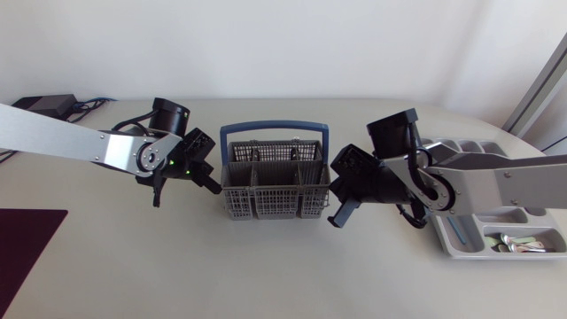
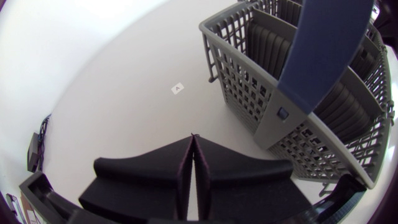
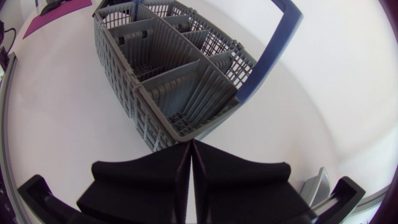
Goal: Sort the cutlery from the basket into the organizer compartments.
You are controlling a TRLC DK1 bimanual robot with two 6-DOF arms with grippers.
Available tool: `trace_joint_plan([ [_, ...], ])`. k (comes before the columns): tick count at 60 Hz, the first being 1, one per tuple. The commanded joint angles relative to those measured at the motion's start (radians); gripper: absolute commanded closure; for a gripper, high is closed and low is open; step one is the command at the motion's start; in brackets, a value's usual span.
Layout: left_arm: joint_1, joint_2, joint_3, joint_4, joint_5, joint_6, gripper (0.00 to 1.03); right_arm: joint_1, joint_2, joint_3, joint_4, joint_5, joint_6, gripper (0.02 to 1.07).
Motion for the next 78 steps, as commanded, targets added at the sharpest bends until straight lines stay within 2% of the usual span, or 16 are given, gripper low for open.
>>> trace_joint_plan([
  [1, 0.015, -0.014, 0.032, 0.009, 0.004, -0.012, 1.0, 0.016, -0.024, -0.032, -0.005, 0.003, 0.018, 1.01],
  [18, 0.054, -0.023, 0.012, 0.007, 0.004, -0.009, 1.0, 0.009, -0.023, -0.055, -0.003, 0.041, 0.004, 1.01],
  [26, 0.088, -0.06, -0.016, 0.004, 0.005, -0.009, 1.0, -0.025, -0.049, -0.078, -0.005, 0.092, -0.007, 1.01],
  [38, 0.143, -0.255, -0.096, -0.03, 0.01, -0.016, 0.95, -0.102, -0.187, -0.118, -0.029, 0.204, -0.022, 0.99],
  [41, 0.154, -0.299, -0.114, -0.033, 0.01, -0.019, 0.9, -0.117, -0.213, -0.124, -0.032, 0.216, -0.027, 0.97],
  [44, 0.163, -0.362, -0.14, -0.045, 0.01, -0.024, 0.81, -0.154, -0.263, -0.133, -0.046, 0.218, -0.028, 0.86],
  [50, 0.182, -0.479, -0.179, -0.08, 0.01, -0.038, 0.66, -0.211, -0.362, -0.159, -0.057, 0.218, -0.039, 0.73],
  [53, 0.186, -0.508, -0.186, -0.094, 0.01, -0.041, 0.59, -0.226, -0.4, -0.168, -0.064, 0.219, -0.042, 0.62],
  [58, 0.194, -0.597, -0.212, -0.128, 0.01, -0.053, 0.31, -0.257, -0.481, -0.185, -0.089, 0.219, -0.042, 0.3],
  [63, 0.194, -0.668, -0.237, -0.14, 0.01, -0.058, 0.03, -0.275, -0.556, -0.201, -0.114, 0.221, -0.044, 0.06],
  [78, 0.194, -0.87, -0.283, -0.183, 0.007, -0.105, 0.04, -0.329, -0.779, -0.236, -0.173, 0.231, -0.048, 0.06],
])
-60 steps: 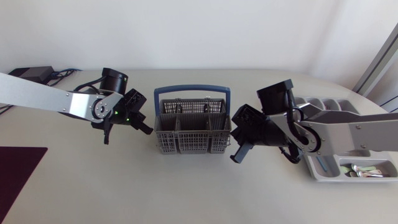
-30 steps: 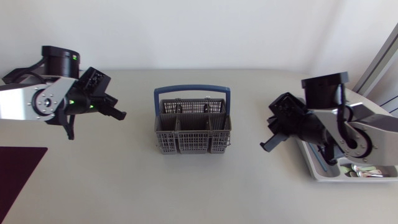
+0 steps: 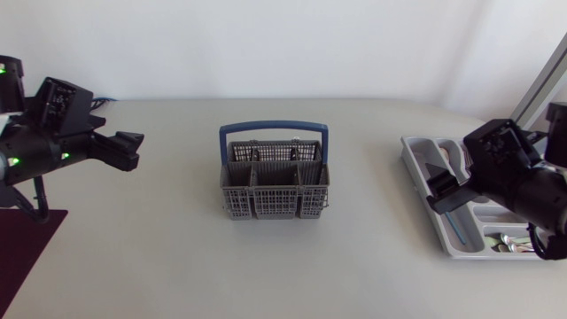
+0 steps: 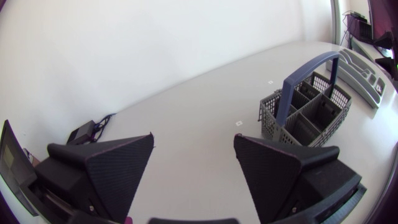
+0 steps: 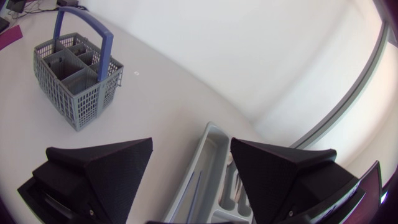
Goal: Sort the cutlery from the basket into the organizer compartments.
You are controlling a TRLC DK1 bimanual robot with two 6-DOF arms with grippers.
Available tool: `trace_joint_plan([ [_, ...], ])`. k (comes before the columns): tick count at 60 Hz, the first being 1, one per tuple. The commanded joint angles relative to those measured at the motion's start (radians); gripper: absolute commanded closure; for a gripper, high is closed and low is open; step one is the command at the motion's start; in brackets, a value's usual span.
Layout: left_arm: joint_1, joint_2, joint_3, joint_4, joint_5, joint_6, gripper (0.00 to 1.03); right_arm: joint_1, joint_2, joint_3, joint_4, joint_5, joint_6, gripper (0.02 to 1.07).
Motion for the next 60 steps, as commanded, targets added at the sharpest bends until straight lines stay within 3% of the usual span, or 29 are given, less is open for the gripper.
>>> trace_joint_plan([
  [1, 0.007, -0.071, -0.045, -0.013, 0.003, -0.032, 0.04, -0.03, -0.083, -0.038, -0.019, 0.011, -0.015, 0.06],
  [20, 0.03, -0.202, -0.127, -0.011, 0.009, -0.069, 0.04, -0.107, -0.276, -0.096, -0.095, -0.035, -0.012, 0.06],
  [43, 0.003, -0.354, -0.223, -0.028, 0.06, -0.083, 0.04, -0.126, -0.493, -0.249, -0.025, -0.066, 0.152, 0.06],
  [60, 0.03, -0.481, -0.302, -0.008, 0.083, -0.081, 0.04, -0.136, -0.612, -0.367, 0.038, -0.091, 0.301, 0.06],
])
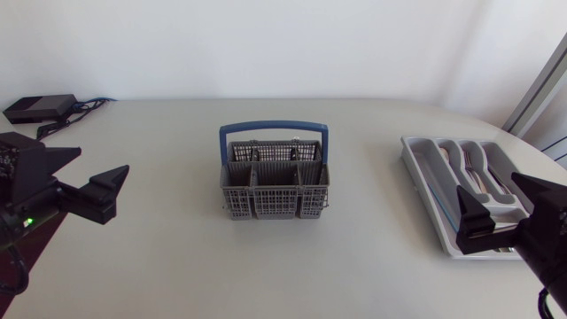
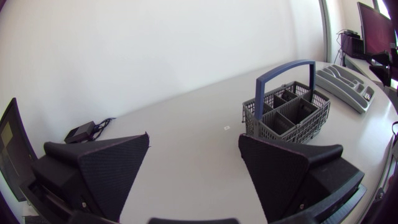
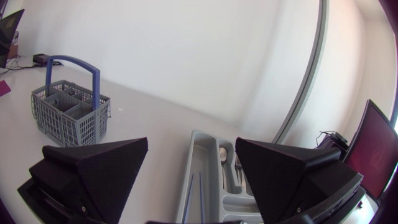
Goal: Sort the cutlery from the basket into the organizer compartments.
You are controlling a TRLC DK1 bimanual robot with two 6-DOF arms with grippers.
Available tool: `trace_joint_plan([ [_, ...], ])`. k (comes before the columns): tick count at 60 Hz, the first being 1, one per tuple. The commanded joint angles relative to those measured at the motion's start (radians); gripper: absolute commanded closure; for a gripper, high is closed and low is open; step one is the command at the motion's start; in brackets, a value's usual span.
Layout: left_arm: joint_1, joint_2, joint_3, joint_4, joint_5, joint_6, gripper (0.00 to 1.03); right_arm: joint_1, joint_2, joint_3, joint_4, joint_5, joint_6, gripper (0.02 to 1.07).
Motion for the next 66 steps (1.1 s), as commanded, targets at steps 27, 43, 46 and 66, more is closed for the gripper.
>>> trace_joint_plan([
  [27, 0.034, -0.282, -0.232, 0.091, -0.013, -0.149, 0.04, -0.024, -0.212, -0.226, 0.123, -0.048, 0.297, 0.06],
  [43, 0.046, -0.416, -0.351, 0.139, -0.029, -0.226, 0.04, -0.024, -0.212, -0.226, 0.123, -0.048, 0.297, 0.06],
  [46, 0.048, -0.441, -0.373, 0.148, -0.032, -0.241, 0.04, -0.024, -0.212, -0.226, 0.123, -0.048, 0.297, 0.06],
  [66, 0.059, -0.558, -0.476, 0.189, -0.046, -0.309, 0.04, -0.024, -0.212, -0.226, 0.123, -0.048, 0.297, 0.06],
])
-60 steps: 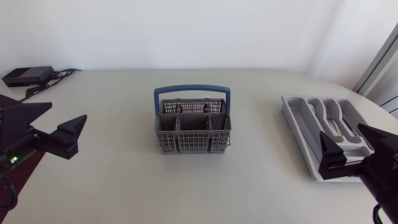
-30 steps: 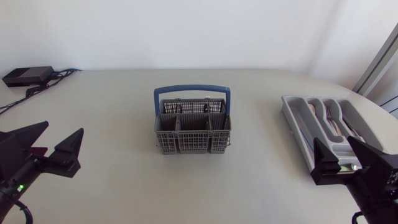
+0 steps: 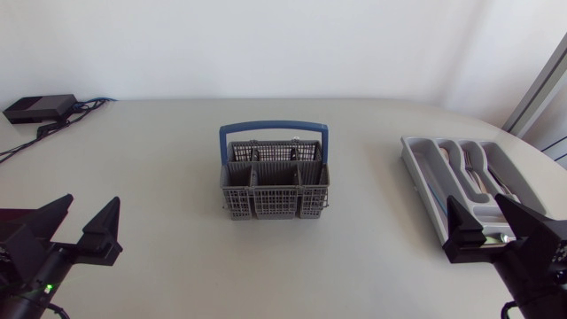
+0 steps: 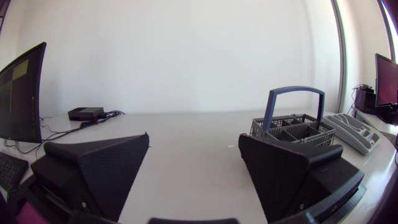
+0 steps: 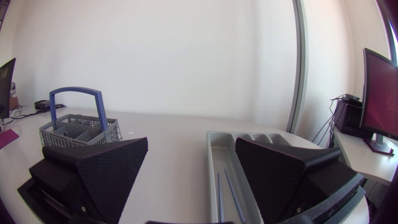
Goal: Sort the cutlery from the basket into the organizer compartments.
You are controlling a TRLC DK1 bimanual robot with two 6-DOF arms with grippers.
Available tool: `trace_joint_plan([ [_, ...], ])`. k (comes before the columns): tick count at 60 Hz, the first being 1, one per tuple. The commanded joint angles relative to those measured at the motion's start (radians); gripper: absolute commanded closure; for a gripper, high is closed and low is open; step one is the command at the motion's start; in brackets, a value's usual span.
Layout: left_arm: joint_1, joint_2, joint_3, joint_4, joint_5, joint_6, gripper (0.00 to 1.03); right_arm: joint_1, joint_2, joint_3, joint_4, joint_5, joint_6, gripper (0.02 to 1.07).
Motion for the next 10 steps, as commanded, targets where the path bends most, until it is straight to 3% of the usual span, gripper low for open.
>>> trace_joint_plan([
  [1, 0.007, -0.013, -0.02, 0.016, -0.006, -0.031, 0.04, -0.004, -0.005, -0.02, 0.018, -0.003, 0.029, 0.06],
  [10, 0.007, -0.013, -0.02, 0.016, -0.006, -0.031, 0.04, -0.004, -0.005, -0.02, 0.018, -0.003, 0.029, 0.06],
])
